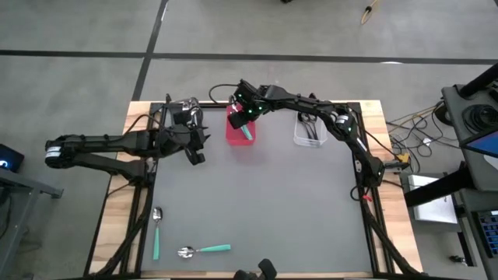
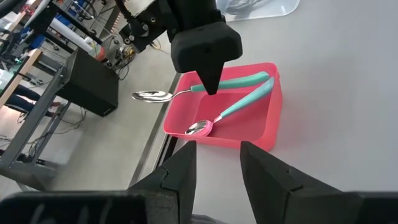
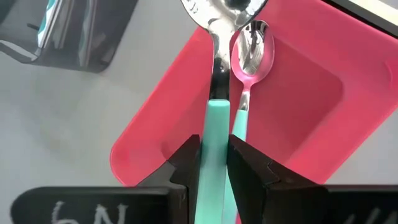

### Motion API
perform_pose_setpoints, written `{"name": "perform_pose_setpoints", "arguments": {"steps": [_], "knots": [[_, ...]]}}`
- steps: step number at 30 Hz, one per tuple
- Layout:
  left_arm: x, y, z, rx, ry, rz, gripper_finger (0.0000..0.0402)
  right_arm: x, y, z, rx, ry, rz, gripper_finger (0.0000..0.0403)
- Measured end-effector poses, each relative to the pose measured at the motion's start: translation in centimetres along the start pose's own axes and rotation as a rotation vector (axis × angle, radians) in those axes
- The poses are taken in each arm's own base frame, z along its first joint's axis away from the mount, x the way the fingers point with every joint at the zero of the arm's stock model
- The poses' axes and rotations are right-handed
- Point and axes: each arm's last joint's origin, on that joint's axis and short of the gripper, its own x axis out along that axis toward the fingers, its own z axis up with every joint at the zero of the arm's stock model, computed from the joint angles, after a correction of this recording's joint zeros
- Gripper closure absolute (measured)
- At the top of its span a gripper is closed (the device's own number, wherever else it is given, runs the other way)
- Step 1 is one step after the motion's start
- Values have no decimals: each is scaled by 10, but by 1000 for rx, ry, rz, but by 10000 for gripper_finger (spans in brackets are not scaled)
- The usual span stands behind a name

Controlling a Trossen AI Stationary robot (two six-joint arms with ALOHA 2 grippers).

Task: Sort silverware by color (type)
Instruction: Put the blue spoon into the red bin

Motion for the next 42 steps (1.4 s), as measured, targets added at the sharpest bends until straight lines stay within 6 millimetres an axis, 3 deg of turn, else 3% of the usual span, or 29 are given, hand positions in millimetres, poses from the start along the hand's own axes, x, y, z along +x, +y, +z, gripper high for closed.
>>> {"name": "perform_pose_setpoints", "arguments": {"steps": [42], "knots": [[0,0,0,0,0,0,296,-1,-3,-5,6,49,-27,347]]}}
